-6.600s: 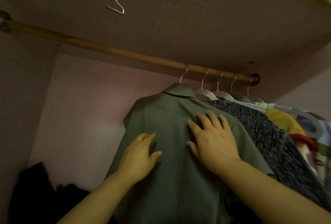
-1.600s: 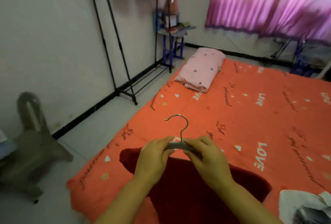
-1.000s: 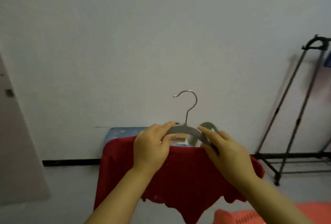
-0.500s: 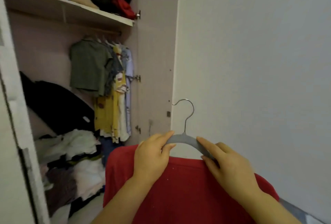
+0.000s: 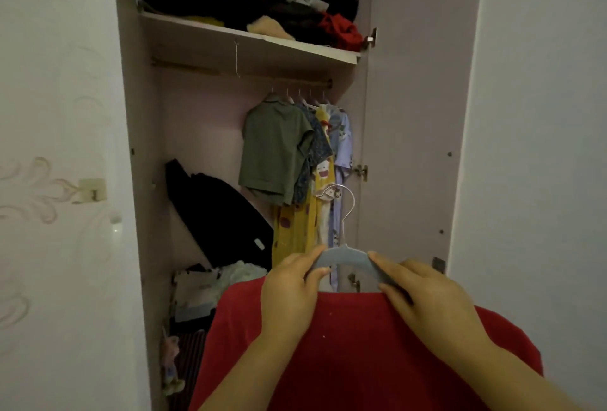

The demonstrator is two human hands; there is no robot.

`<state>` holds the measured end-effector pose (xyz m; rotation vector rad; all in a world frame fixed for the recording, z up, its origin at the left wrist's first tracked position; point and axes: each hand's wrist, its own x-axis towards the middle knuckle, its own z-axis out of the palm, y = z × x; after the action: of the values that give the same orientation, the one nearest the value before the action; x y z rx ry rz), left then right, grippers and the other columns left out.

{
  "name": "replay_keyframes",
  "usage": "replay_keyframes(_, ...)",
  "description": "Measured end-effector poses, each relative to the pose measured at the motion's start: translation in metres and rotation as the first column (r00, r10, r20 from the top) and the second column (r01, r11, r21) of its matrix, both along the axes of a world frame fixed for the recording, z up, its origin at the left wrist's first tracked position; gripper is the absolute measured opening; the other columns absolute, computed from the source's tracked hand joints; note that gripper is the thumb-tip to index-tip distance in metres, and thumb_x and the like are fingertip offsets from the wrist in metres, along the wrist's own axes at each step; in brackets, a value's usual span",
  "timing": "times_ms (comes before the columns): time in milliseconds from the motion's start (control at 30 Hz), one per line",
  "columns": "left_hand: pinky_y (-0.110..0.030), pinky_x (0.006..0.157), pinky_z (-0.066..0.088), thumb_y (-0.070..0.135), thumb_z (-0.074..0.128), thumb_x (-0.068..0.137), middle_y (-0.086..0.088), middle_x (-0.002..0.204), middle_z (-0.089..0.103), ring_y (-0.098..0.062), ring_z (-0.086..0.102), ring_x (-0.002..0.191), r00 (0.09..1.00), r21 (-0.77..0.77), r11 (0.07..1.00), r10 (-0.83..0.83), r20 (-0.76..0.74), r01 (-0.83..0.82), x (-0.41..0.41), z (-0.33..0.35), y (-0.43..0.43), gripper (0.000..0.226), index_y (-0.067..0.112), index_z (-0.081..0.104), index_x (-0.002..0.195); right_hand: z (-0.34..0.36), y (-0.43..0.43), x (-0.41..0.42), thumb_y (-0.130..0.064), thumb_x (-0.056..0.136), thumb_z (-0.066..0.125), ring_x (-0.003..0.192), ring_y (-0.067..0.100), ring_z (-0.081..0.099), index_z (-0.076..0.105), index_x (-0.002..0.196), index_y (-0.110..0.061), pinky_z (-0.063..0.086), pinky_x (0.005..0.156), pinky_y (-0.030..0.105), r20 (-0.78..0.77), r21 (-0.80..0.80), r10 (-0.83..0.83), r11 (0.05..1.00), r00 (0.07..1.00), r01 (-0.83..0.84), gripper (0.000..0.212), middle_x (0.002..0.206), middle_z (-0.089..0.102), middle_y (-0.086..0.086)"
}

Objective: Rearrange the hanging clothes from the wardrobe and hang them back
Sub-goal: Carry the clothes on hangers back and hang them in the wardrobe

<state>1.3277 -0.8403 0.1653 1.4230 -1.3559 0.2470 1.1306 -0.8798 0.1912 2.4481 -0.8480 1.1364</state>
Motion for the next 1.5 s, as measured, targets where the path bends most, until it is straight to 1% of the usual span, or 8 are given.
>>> replay_keyframes(100, 0.004, 0.074, 0.031, 0.020, 0.066, 0.084, 0.008, 0.104, 0.065, 0.001, 0.052, 0.090, 1.000, -0.009, 1.000, 0.021, -0.010, -0.021, 0.031, 0.006, -0.046, 0.035, 0.024, 0.063, 0.119, 0.008, -0.048, 0.032, -0.013, 0.066, 0.084, 0.049, 0.006, 0.054, 0.065, 0.118, -0.020, 0.016, 0.042, 0.004, -0.023, -0.021, 0.004, 1.000, 1.000, -0.005, 0.055, 0.069, 0.062, -0.006)
replay_keyframes(300, 0.001, 0.073, 0.032, 0.019, 0.064, 0.086, 0.003, 0.105, 0.066, -0.004, 0.054, 0.091, 0.998, 0.010, 0.998, 0.063, -0.012, -0.062, 0.086, 0.024, -0.130, 0.037, 0.023, 0.061, 0.123, 0.026, -0.137, 0.091, -0.010, 0.068, 0.082, 0.048, 0.011, 0.055, 0.066, 0.117, -0.016, 0.033, 0.041, 0.015, -0.017, -0.021, 0.059, 0.998, 0.998, -0.059, 0.052, 0.068, 0.062, -0.001)
replay_keyframes(433, -0.010, 0.074, 0.035, 0.018, 0.064, 0.086, 0.000, 0.103, 0.066, -0.012, 0.057, 0.094, 0.993, 0.004, 0.993, 0.116, 0.000, -0.116, 0.126, 0.035, -0.184, 0.038, 0.022, 0.060, 0.124, 0.037, -0.200, 0.135, -0.011, 0.071, 0.081, 0.049, 0.015, 0.056, 0.065, 0.118, -0.017, 0.037, 0.040, 0.020, -0.030, -0.044, 0.104, 0.993, 0.994, -0.106, 0.050, 0.069, 0.062, 0.001)
replay_keyframes(600, -0.010, 0.078, 0.035, 0.020, 0.061, 0.088, 0.002, 0.105, 0.064, -0.011, 0.057, 0.097, 0.974, -0.029, 0.974, 0.224, 0.038, -0.223, 0.180, 0.049, -0.251, 0.040, 0.022, 0.057, 0.127, 0.054, -0.288, 0.197, -0.026, 0.089, 0.062, 0.079, 0.022, 0.062, 0.049, 0.134, -0.030, 0.048, 0.059, 0.032, -0.051, -0.032, 0.179, 0.983, 0.983, -0.180, 0.048, 0.098, 0.064, 0.003)
replay_keyframes(733, -0.007, 0.083, 0.030, 0.019, 0.058, 0.090, 0.003, 0.114, 0.062, -0.005, 0.052, 0.099, 0.952, -0.019, 0.954, 0.300, 0.068, -0.299, 0.217, 0.069, -0.302, 0.044, 0.023, 0.050, 0.133, 0.077, -0.356, 0.243, -0.038, 0.095, 0.045, 0.096, 0.015, 0.056, 0.030, 0.142, -0.041, 0.044, 0.072, 0.027, -0.041, 0.003, 0.225, 0.974, 0.973, -0.225, 0.049, 0.111, 0.056, -0.004)
replay_keyframes(933, -0.032, 0.102, 0.036, 0.017, 0.056, 0.090, -0.002, 0.133, 0.053, -0.019, 0.046, 0.121, 0.904, 0.046, 0.915, 0.389, 0.177, -0.402, 0.273, 0.107, -0.365, 0.056, 0.022, 0.037, 0.142, 0.120, -0.431, 0.306, -0.033, 0.094, 0.050, 0.096, 0.020, 0.057, 0.039, 0.140, -0.036, 0.043, 0.074, 0.032, -0.031, -0.035, 0.273, 0.961, 0.962, -0.274, 0.048, 0.106, 0.056, 0.000)
replay_keyframes(1233, -0.035, 0.112, 0.026, 0.022, 0.057, 0.090, 0.003, 0.148, 0.034, -0.014, 0.029, 0.136, 0.867, -0.040, 0.908, 0.410, 0.282, -0.417, 0.366, 0.162, -0.460, 0.064, 0.022, 0.027, 0.145, 0.185, -0.521, 0.397, -0.031, 0.092, 0.052, 0.099, 0.024, 0.057, 0.042, 0.139, -0.032, 0.048, 0.077, 0.035, 0.032, -0.151, 0.245, 0.960, 0.969, -0.237, 0.048, 0.107, 0.057, 0.003)
replay_keyframes(1500, -0.026, 0.113, 0.021, 0.018, 0.056, 0.087, 0.004, 0.150, 0.030, -0.013, 0.027, 0.137, 0.821, -0.135, 0.907, 0.420, 0.388, -0.400, 0.476, 0.220, -0.534, 0.066, 0.023, 0.026, 0.146, 0.273, -0.587, 0.499, -0.027, 0.091, 0.052, 0.104, 0.029, 0.057, 0.047, 0.133, -0.031, 0.048, 0.079, 0.037, 0.073, -0.272, 0.115, 0.958, 0.991, -0.091, 0.042, 0.114, 0.058, 0.006)
